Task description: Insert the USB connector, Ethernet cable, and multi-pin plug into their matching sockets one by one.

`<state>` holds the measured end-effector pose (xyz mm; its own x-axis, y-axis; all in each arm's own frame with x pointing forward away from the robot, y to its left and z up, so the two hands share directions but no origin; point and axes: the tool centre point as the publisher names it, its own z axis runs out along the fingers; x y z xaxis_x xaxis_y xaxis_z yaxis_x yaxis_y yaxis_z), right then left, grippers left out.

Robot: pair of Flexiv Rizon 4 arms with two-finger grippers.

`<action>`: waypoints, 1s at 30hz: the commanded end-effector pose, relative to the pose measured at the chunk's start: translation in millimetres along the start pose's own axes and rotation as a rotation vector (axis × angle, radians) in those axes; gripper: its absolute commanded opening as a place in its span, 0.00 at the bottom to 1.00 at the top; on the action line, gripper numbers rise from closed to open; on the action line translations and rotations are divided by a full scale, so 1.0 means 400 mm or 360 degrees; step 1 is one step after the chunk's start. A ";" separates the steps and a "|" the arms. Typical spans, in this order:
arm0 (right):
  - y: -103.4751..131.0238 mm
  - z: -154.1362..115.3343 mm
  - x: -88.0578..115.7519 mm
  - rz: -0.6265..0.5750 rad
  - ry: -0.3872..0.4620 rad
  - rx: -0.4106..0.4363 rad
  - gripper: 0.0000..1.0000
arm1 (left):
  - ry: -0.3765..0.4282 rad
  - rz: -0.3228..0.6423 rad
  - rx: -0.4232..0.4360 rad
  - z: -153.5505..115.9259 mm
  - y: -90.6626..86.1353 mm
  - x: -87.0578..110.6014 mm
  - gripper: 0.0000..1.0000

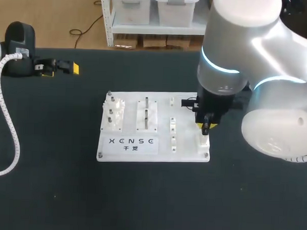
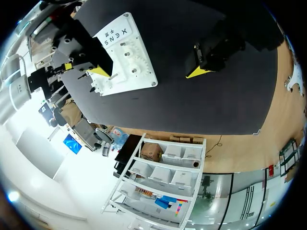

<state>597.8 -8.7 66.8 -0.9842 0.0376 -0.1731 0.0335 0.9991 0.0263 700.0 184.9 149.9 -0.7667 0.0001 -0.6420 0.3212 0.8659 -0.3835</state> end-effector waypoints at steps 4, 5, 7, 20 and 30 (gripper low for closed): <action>0.001 0.010 -0.003 -0.0003 0.0001 0.0008 0.00 | 0.0000 0.0000 0.0000 0.000 0.000 0.000 1.00; 0.001 0.010 -0.003 -0.0004 0.0000 0.0009 0.00 | 0.0000 0.0000 0.0000 0.000 0.000 0.000 1.00; 0.001 0.011 -0.004 -0.0005 0.0000 0.0008 0.00 | 0.0000 0.0000 0.0000 0.000 0.000 0.000 1.00; 0.001 0.008 0.002 -0.0012 0.0009 0.0009 0.00 | 0.0000 0.0000 0.0000 0.000 0.000 0.000 1.00; -0.003 0.011 0.010 -0.0017 0.0000 0.0026 0.00 | 0.0000 0.0000 0.0000 0.000 0.000 0.000 1.00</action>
<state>597.9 -9.1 64.3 -0.9856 0.0248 -0.1672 0.0234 0.9997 0.0099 700.0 184.9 149.9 -0.7667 0.0000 -0.6420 0.3212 0.8659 -0.3835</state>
